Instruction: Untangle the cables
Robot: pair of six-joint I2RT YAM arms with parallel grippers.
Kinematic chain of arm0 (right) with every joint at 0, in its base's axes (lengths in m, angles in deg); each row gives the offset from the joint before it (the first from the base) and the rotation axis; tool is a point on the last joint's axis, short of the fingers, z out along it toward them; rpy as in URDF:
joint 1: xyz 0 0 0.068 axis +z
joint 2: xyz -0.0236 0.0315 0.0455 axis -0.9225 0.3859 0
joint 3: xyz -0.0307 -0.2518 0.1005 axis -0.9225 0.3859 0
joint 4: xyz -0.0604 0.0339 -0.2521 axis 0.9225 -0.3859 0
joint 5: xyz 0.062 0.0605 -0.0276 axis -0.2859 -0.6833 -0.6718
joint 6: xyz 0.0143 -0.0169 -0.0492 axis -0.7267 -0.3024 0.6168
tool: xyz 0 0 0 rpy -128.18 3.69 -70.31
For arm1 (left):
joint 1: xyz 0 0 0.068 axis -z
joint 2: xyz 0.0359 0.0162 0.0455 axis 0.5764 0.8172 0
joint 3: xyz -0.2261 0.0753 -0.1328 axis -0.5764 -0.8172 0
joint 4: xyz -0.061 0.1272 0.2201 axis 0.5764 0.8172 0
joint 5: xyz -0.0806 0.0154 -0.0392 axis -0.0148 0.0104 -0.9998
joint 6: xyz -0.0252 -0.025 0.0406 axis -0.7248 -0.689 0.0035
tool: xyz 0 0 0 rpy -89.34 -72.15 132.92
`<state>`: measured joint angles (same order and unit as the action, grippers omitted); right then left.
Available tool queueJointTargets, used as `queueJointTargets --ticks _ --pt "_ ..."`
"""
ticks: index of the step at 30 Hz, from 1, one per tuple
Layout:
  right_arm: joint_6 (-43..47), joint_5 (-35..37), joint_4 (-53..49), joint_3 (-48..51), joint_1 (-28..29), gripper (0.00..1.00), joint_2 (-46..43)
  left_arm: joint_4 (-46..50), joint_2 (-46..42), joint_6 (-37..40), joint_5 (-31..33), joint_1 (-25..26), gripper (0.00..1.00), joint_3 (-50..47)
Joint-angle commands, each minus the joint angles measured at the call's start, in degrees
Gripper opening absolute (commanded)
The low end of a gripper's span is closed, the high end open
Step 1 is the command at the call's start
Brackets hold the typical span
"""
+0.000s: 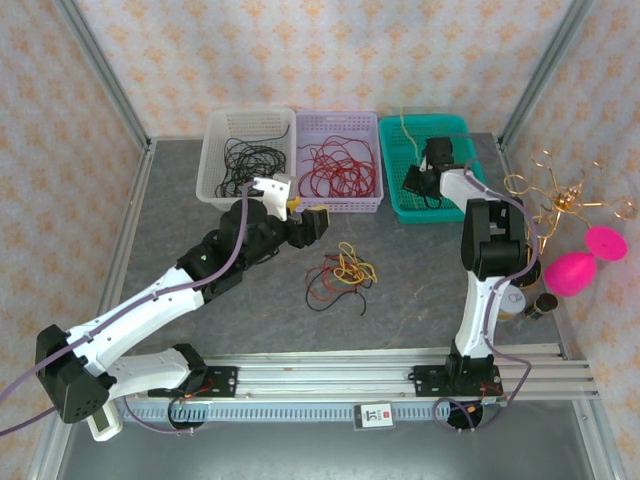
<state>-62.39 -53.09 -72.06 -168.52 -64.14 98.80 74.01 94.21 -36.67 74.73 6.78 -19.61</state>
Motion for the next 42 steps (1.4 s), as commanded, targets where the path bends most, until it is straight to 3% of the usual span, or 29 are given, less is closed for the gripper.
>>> queueJointTargets --ticks 1,13,15,20,28,36,42 --pt "-1.8 -3.09 0.03 -1.96 -0.13 0.0 2.9 -2.3 0.63 -0.57 0.57 -0.03 0.75 -0.73" --pt "-0.54 -2.35 -5.09 -11.54 -0.09 0.0 12.34 -2.32 0.94 -0.92 1.11 0.05 0.75 -0.9" --pt "-0.27 -1.17 -5.24 -11.45 -0.07 0.14 11.46 -2.27 0.92 -1.03 1.07 0.03 0.75 -0.82" --pt "0.18 1.34 -5.05 -10.8 -0.08 0.31 6.39 -2.5 1.46 -1.13 0.87 0.03 0.76 -0.56" --pt "0.41 2.85 -6.36 -12.39 -0.08 0.44 0.03 -3.33 2.19 -1.71 -0.25 0.05 0.76 -0.57" --pt "0.23 4.7 -6.23 -9.33 0.9 0.45 -9.93 -2.1 1.65 -1.62 -0.47 0.12 0.72 -1.47" --pt "-2.11 5.92 -0.07 9.01 5.11 0.42 -25.97 -2.16 0.45 -2.77 0.11 0.02 0.66 -6.0"
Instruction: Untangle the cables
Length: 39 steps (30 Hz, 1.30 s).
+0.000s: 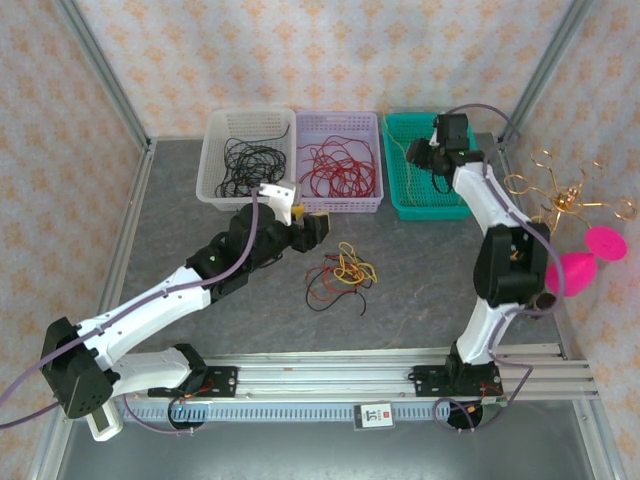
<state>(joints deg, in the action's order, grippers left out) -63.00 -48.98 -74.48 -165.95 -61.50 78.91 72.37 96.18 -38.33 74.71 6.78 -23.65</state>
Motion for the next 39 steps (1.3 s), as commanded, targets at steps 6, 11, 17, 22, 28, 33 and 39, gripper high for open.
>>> queueJointTargets --ticks 6,11,17,22,28,33,39 --pt "-4.23 3.64 2.87 25.04 8.28 0.3 -20.78 0.38 -4.54 -3.17 0.21 0.04 0.59 -7.15" --pt "-6.79 4.55 -1.48 33.04 17.85 0.28 -28.4 0.7 -6.71 -5.8 -1.51 0.0 0.57 -12.49" --pt "-7.38 0.42 0.13 39.21 27.06 0.37 -29.66 -2.13 -7.17 -8.33 -3.82 0.05 0.55 -18.26" --pt "-4.72 -0.86 2.32 38.74 31.81 0.42 -27.18 -2.74 -7.35 -8.93 -4.68 0.03 0.55 -19.51" --pt "0.62 0.09 2.39 36.18 32.17 0.45 -27.34 -2.55 -6.52 -7.92 -7.39 0.05 0.53 -19.62" --pt "3.89 -0.52 4.95 34.86 32.18 0.46 -23.9 -3.7 -4.03 -6.45 -8.8 0.04 0.53 -18.7" --pt "6.21 1.07 7.23 34.27 32.17 0.37 -19.88 -4.36 -2.33 -5.59 -9.41 0.12 0.53 -17.72"
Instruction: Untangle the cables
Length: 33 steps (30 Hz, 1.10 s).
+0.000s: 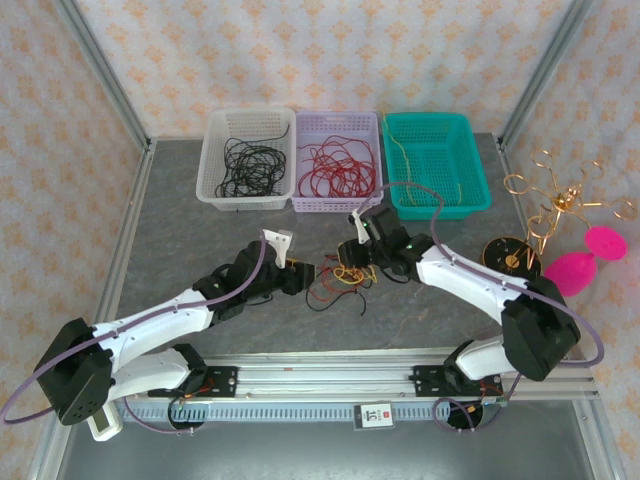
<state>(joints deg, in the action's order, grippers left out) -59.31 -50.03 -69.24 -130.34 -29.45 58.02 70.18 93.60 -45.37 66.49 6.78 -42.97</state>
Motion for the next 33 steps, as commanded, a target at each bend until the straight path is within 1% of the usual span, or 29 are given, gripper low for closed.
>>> queueJointTargets --ticks 1,4,7,10,11,13,18,21,25,27,29,30,31,33 --pt "2.9 2.82 2.04 -1.65 0.13 0.33 1.33 -2.4 0.46 1.64 -1.2 0.12 0.53 1.67" --pt "3.63 4.17 1.83 -3.1 0.13 0.19 1.44 -2.79 1.23 2.22 -1.71 0.11 0.53 2.02" --pt "4.5 5.18 1.56 -4.31 0.12 0.07 0.28 -3.6 2.22 2.87 -1.9 0.12 0.53 2.57" --pt "5.35 6.58 0.12 -5.65 0.13 0.01 -1.37 -4.62 3.05 3.36 -2.09 0.12 0.54 3.35" --pt "5.52 6.94 -0.65 -6.15 0.18 0.01 -1.98 -5.12 3.29 3.64 -2.26 0.12 0.55 3.62" --pt "6.12 6.93 -2.3 -7.27 0.16 0.0 -3.64 -6.02 3.48 4.56 -2.8 0.11 0.59 4.39" --pt "6.48 6.12 -3.56 -8.32 0.17 0.0 -8.81 -7.96 3.57 7.1 -4.48 -0.52 0.67 7.72" --pt "7.03 3.32 -3.06 -8.39 0.13 0.0 -11.51 -8.06 4.81 7.98 -7.93 -2.29 0.68 10.92" --pt "8.2 -1.06 -2.38 -7.53 0.13 0.0 -12.37 -6.7 7.0 11.36 -15.28 -4.42 0.68 15.37" --pt "8.88 -3.38 -2.24 -7.01 0.16 0.0 -13.56 -3.99 8.54 15.46 -19.3 -4.86 0.65 17.88" --pt "9.33 -5.01 -2.07 -6.64 0.15 0.0 -14.28 -0.84 10.27 19.61 -22.29 -4.99 0.54 20.27" --pt "9.47 -5.61 -2.0 -6.54 0.15 0.0 -14.39 0.7 11.07 21.49 -22.94 -5.05 0.5 21.17" --pt "9.61 -6.1 -1.98 -6.54 0.16 0.0 -14.45 1.94 11.75 23.26 -23.31 -5.06 0.49 21.93" --pt "9.87 -6.92 -1.9 -6.59 0.12 0.0 -14.86 3.2 12.43 25.88 -23.95 -5.06 0.5 22.71"
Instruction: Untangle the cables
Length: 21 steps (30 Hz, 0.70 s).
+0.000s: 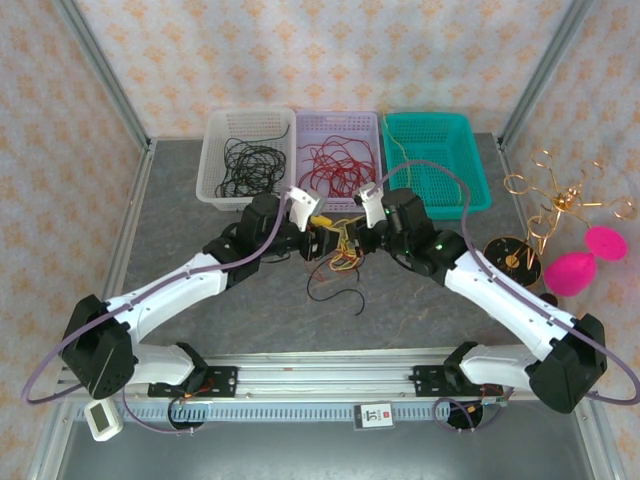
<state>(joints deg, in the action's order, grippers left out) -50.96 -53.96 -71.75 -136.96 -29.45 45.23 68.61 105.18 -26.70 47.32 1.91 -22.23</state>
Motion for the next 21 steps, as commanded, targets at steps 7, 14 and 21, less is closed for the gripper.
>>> queueJointTargets --ticks 7,14,21 --pt "2.15 -4.64 -0.24 0.08 0.15 0.0 -2.67 5.46 0.67 9.86 -3.74 -1.21 0.5 2.69" --pt "3.49 -6.42 -1.95 -0.18 0.12 0.0 -2.84 7.45 1.41 12.26 -4.3 -1.99 0.49 4.0" --pt "4.44 -7.78 -2.96 -0.35 0.12 0.0 -3.28 9.45 -0.8 14.87 -9.11 -3.69 0.49 3.32"
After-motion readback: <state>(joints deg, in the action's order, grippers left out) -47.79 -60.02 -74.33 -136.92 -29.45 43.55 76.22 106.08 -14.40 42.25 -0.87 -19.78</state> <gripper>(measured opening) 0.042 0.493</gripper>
